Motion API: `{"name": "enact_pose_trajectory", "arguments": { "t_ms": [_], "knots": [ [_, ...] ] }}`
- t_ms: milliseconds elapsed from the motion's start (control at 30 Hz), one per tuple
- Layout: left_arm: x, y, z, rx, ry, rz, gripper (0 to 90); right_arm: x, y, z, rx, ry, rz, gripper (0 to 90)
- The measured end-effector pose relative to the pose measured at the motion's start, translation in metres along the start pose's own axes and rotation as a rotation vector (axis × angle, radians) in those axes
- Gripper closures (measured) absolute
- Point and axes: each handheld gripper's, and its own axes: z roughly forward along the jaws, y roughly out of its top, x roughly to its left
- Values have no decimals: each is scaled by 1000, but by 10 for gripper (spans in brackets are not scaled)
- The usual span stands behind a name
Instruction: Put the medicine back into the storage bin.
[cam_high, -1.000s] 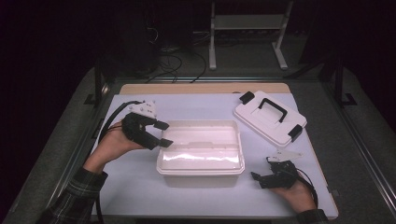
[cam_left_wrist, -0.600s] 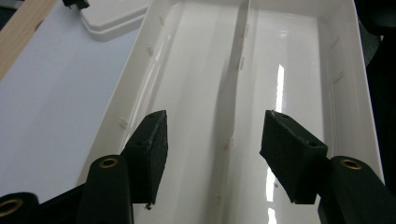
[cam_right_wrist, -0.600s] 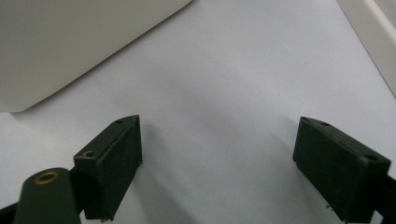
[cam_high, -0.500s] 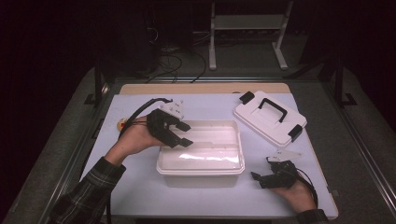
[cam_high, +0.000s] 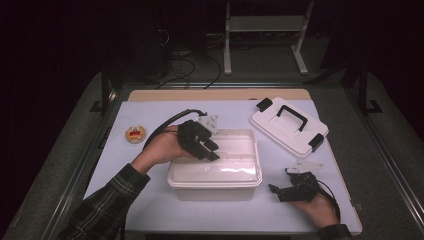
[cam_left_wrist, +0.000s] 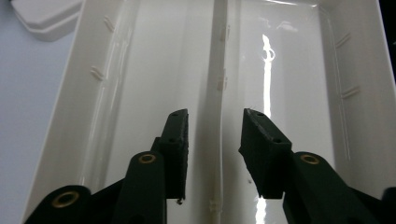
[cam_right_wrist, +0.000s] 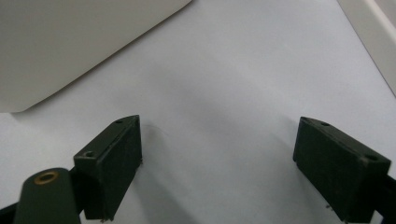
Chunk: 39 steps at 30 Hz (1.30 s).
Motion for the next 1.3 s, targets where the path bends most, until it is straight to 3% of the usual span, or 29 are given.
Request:
{"name": "enact_pose_trajectory", "arguments": {
  "t_ms": [67, 500, 667, 1067, 1300],
  "knots": [
    [1, 2, 4, 30, -2, 5, 664, 0, 0, 0, 1, -1, -2, 146],
    [3, 10, 9, 107, -38, 12, 879, 0, 0, 0, 1, 0, -1, 146],
    [3, 14, 9, 135, -44, 21, 888, 0, 0, 0, 1, 0, -1, 147],
    [1, 19, 3, 137, -34, 12, 889, 0, 0, 0, 1, 0, -1, 146],
    [1, 24, -18, 85, -26, 0, 889, 0, 0, 0, -1, 1, -1, 146]
  ]
}}
